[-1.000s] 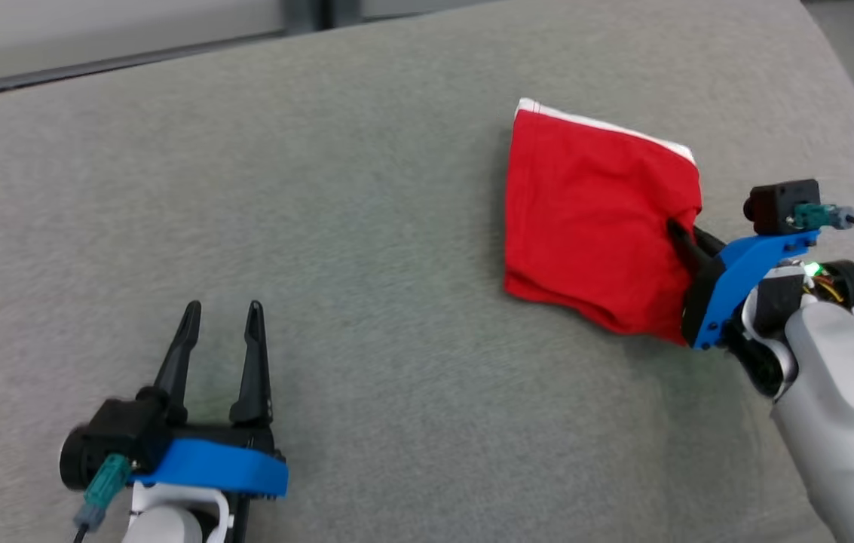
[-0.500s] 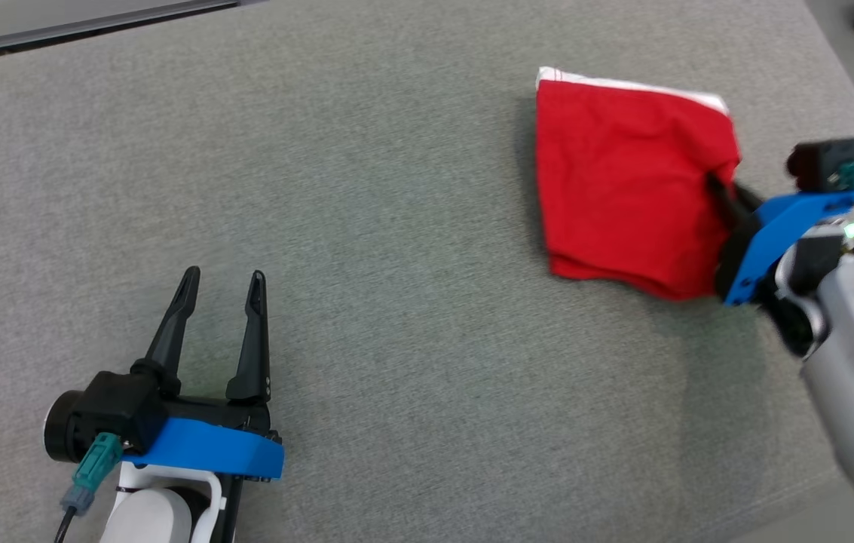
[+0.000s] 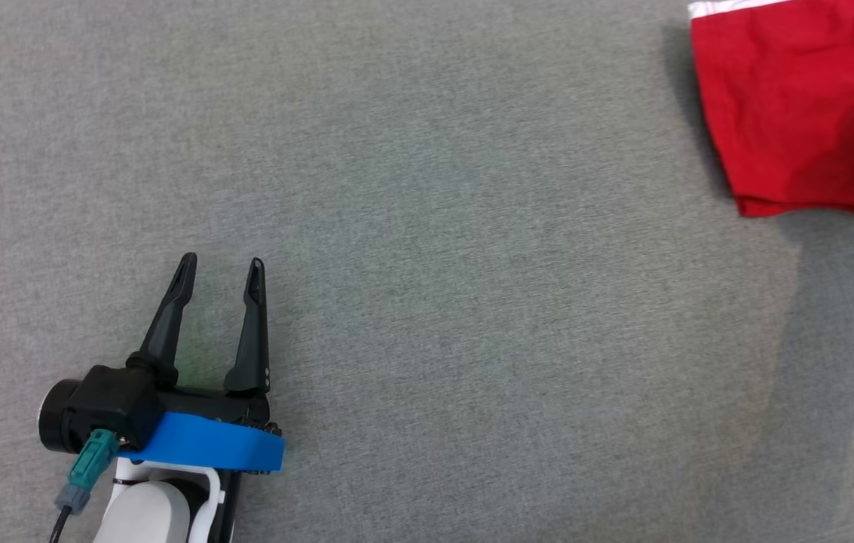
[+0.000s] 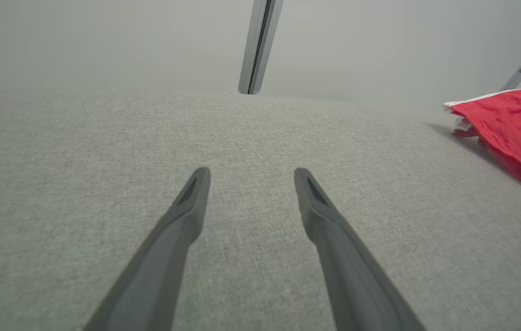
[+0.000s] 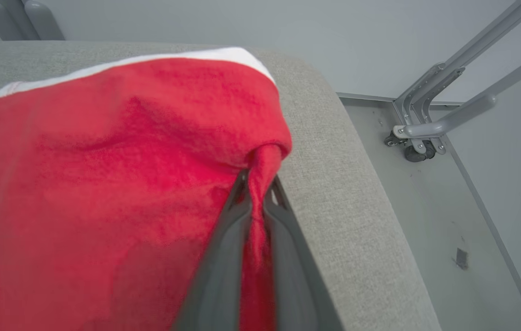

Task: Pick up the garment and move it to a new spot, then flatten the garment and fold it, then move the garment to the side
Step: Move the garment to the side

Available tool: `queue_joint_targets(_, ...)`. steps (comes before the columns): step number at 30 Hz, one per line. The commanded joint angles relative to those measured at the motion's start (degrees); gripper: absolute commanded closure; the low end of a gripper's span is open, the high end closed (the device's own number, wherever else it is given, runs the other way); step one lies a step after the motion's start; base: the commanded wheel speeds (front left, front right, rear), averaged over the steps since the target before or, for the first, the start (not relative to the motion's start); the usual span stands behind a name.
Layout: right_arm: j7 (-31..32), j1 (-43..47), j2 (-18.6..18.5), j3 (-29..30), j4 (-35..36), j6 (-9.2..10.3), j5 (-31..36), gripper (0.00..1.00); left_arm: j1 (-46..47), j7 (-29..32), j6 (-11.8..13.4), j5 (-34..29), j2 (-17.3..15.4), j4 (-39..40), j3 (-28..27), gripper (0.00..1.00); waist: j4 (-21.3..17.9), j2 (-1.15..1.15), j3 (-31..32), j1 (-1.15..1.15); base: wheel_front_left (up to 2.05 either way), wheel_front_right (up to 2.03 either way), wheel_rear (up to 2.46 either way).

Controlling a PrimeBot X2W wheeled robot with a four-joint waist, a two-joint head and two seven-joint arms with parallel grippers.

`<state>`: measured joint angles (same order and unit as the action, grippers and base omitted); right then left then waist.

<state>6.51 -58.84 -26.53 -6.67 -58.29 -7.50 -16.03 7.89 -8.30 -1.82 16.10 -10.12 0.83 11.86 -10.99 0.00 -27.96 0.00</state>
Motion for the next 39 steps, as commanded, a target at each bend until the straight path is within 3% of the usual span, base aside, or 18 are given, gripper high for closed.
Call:
queue_joint_targets(1, 0.00, -1.43, -1.06, 0.88, -0.90, 0.01, 1.22, 1.00, 0.78, -0.28, 0.21, -0.23, -0.09, 0.32, 0.05, 0.00, 1.07, 0.00, -0.97, 0.00, 0.00, 0.00, 0.00)
queue_joint_targets(2, -0.36, -1.80, -1.43, 1.36, -1.36, 0.01, 1.99, 1.00, 0.79, -0.34, 0.30, -0.25, -0.11, 0.35, 0.10, 0.00, 1.36, 0.00, -1.14, 0.00, 0.00, 0.00, 0.00)
queue_joint_targets(3, -0.77, -2.14, -1.53, 1.80, -1.72, 0.01, 2.57, 0.88, 0.80, -0.42, 0.27, -0.21, -0.09, 0.31, 0.14, 0.00, 1.63, 0.00, -1.30, 0.00, 0.00, 0.00, 0.00)
queue_joint_targets(4, -1.22, -2.41, -1.61, 2.30, -2.11, 0.01, 3.30, 0.61, 0.82, -0.50, 0.25, -0.16, -0.09, 0.25, 0.20, 0.00, 1.88, 0.00, -1.42, 0.00, 0.00, 0.00, 0.00)
queue_joint_targets(5, -2.23, -2.78, -1.83, 2.90, -2.27, 0.01, 4.31, 0.00, 0.87, -0.53, 0.26, -0.05, -0.15, 0.18, 0.21, 0.00, 2.09, 0.00, -1.51, 0.00, 0.00, 0.00, 0.00)
queue_joint_targets(14, -7.74, -3.95, 2.25, 6.53, -4.24, 0.01, 10.56, 0.00, 1.31, -0.95, 0.75, 0.43, -0.21, -0.59, 0.23, 0.00, 2.46, 0.00, -1.15, 0.00, 0.00, 0.00, 0.00)
queue_joint_targets(26, -16.29, 0.12, 9.36, 3.43, -1.94, 0.01, 11.48, 0.00, 2.02, -3.21, 1.44, 2.60, 0.31, -4.48, -1.59, 0.00, 3.63, 0.00, 5.98, 0.00, 0.00, 0.00, 0.00)
queue_joint_targets(33, -20.82, 6.40, 14.75, 1.01, 2.29, 0.01, 11.00, 0.00, -0.53, -4.67, 2.49, 4.69, 0.60, -9.23, -3.99, 0.00, 5.62, 0.00, 12.55, 0.00, 0.00, 0.00, 0.00)
queue_joint_targets(39, -21.69, 16.41, 19.26, 2.87, 10.79, 0.01, 13.64, 0.00, -3.58, -5.63, 3.29, 5.64, 1.39, -12.70, -4.94, 0.00, 7.91, 0.00, 17.04, 0.00, 0.00, 0.00, 0.00)
